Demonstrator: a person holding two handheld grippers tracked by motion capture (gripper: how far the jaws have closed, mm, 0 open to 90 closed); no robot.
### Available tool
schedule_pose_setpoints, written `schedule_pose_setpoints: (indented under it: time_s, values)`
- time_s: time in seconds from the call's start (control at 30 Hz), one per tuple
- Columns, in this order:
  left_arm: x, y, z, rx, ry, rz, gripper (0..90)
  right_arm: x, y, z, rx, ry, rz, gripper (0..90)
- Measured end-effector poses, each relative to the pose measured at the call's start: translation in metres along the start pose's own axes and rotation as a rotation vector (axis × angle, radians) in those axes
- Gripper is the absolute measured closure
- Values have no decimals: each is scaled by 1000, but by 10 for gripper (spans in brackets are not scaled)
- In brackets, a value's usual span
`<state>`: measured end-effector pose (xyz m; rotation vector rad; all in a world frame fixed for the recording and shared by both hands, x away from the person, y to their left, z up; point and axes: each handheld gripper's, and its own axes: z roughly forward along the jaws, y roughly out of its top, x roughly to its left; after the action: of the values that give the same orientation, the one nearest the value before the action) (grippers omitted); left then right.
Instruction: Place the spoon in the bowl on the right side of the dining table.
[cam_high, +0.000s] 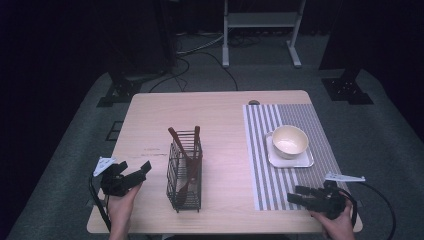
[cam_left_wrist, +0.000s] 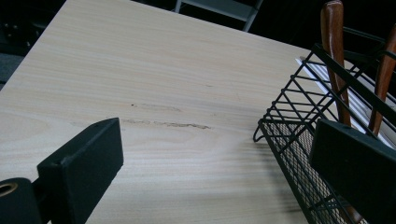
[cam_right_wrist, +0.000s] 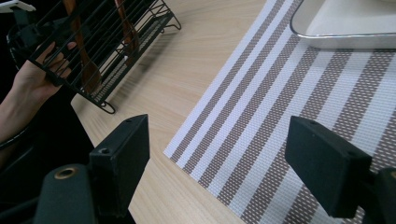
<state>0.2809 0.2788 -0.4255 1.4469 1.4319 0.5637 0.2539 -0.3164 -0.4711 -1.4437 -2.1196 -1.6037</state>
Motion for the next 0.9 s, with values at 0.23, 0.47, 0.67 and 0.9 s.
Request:
schedule_pose_setpoints:
  time_s: [0.23, 0.47, 0.67, 0.9]
  values:
    - [0, -1, -2, -4, -1, -1, 22, 12, 6, 3, 3, 16, -20, 207]
    - [0, -1, -1, -4, 0, -6, 22, 15, 15, 13, 19, 33, -15, 207]
    - [1, -1, 0, -3, 0, -4, 22, 17, 22, 20, 37, 22, -29, 207]
    - [-1, -1, 0, -4, -6, 5, 22, 27, 34, 29, 57, 36, -56, 207]
